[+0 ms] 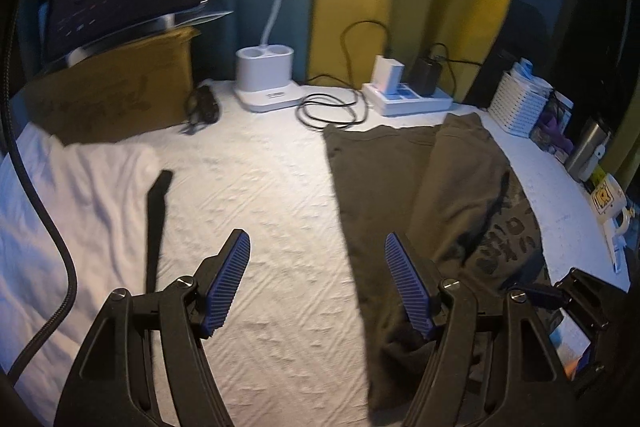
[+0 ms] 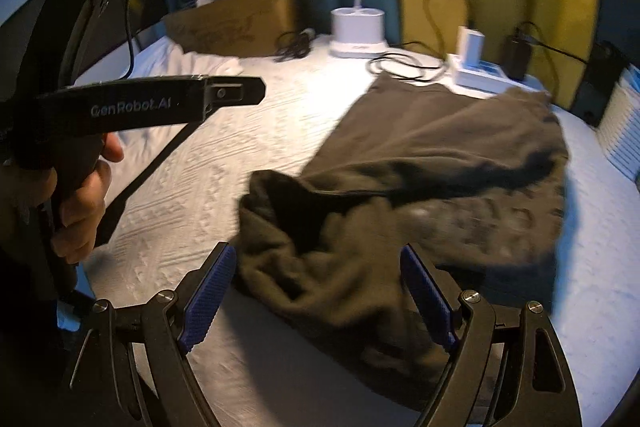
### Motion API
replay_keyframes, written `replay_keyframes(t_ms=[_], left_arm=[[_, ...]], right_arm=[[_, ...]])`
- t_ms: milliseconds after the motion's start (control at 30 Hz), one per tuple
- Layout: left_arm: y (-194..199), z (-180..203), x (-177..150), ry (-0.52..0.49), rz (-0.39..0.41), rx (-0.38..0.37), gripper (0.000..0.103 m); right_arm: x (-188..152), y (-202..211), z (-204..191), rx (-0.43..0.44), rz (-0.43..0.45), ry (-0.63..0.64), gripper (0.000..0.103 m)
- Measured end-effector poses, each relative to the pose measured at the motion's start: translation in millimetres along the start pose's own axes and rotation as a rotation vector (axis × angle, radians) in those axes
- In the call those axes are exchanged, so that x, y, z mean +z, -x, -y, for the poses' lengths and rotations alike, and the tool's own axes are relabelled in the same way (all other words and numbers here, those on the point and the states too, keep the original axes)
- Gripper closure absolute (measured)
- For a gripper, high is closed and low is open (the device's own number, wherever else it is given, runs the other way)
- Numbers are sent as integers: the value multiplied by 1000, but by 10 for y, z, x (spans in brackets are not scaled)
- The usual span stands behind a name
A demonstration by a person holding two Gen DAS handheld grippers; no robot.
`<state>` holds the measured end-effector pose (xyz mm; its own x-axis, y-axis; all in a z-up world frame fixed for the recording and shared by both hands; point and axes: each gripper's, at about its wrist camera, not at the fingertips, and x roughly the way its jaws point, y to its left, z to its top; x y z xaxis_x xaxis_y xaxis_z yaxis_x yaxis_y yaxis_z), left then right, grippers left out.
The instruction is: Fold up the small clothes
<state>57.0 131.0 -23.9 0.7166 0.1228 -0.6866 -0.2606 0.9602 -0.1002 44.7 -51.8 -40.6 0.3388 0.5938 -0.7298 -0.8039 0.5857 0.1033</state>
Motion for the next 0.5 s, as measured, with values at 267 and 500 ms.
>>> replay_keyframes(t_ms=[267,500], left_arm=[[-199,531,117,-83,-19,-12,32],[-423,999,197,-160,-55,-11,32]], right_arm=[[-146,204,673,-61,39,-102,18],[-290,281,1240,-102,58,-165,18]])
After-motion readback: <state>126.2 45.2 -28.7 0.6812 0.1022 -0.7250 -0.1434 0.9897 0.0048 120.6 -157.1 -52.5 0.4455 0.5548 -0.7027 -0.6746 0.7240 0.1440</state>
